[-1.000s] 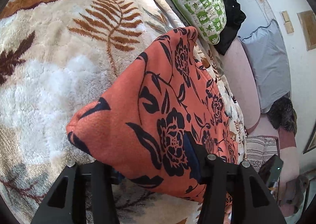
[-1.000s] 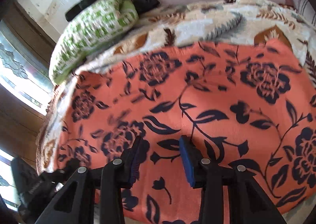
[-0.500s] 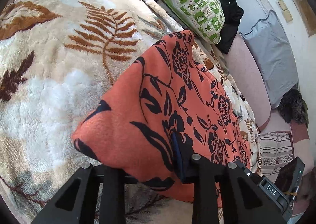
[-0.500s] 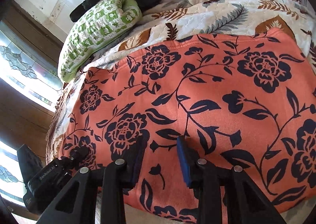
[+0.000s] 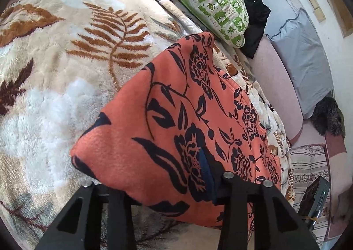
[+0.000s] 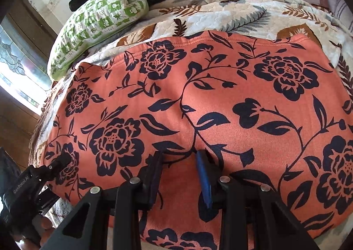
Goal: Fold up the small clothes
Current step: 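Lower the open right gripper onto the dress while the left gripper holds the edge up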
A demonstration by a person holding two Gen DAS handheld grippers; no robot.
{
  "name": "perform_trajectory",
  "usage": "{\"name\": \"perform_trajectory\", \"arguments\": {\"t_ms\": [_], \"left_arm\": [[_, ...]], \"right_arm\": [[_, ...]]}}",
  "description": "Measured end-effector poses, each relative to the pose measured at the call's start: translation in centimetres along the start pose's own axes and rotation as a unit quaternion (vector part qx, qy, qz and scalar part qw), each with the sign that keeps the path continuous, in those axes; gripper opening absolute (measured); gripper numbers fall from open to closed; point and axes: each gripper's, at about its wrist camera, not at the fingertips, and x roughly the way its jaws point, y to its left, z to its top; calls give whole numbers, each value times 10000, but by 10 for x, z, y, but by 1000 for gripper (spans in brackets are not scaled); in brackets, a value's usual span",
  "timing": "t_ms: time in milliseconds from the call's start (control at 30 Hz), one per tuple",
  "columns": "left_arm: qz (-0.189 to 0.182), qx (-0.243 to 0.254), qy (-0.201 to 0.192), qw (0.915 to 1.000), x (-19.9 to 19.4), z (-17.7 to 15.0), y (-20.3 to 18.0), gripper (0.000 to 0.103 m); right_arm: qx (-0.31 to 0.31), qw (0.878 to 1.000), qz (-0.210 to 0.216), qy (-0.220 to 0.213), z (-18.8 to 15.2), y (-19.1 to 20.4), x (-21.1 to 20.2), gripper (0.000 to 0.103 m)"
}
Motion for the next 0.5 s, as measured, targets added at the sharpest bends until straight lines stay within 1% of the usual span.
{"name": "perform_trajectory", "arguments": {"t_ms": [67, 133, 167, 233, 300, 367, 400, 433, 500], "left_arm": [[-58, 12, -35, 10000, -2, 1, 0, 25], [-73, 121, -120, 9998, -6, 2, -4, 22], [-61, 212, -166, 9996, -8, 2, -7, 21], [-12, 366, -254, 9990, -10, 2, -13, 20], [40, 451, -298, 9985, -11, 1, -17, 20], [136, 457, -255, 9985, -7, 3, -18, 21], [181, 396, -197, 9989, -4, 3, -16, 24], [212, 300, -127, 9992, 0, 4, -14, 33], [153, 84, 41, 9998, 8, 4, -8, 45]], "right_arm": [[79, 9999, 30, 95, 3, -2, 0, 35], [18, 9997, -99, 234, 9, 7, -2, 36], [-5, 9996, -3, 268, 13, 13, -5, 35], [-62, 9992, 332, 230, 24, 28, -10, 35], [-231, 9990, 352, 126, 34, 46, -13, 35], [-315, 9986, 408, 142, 44, 59, -7, 35], [-314, 9985, 407, 202, 47, 62, 0, 35], [-291, 9983, 370, 345, 48, 63, 11, 35], [-184, 9961, 216, 832, 44, 57, 43, 35]]}}
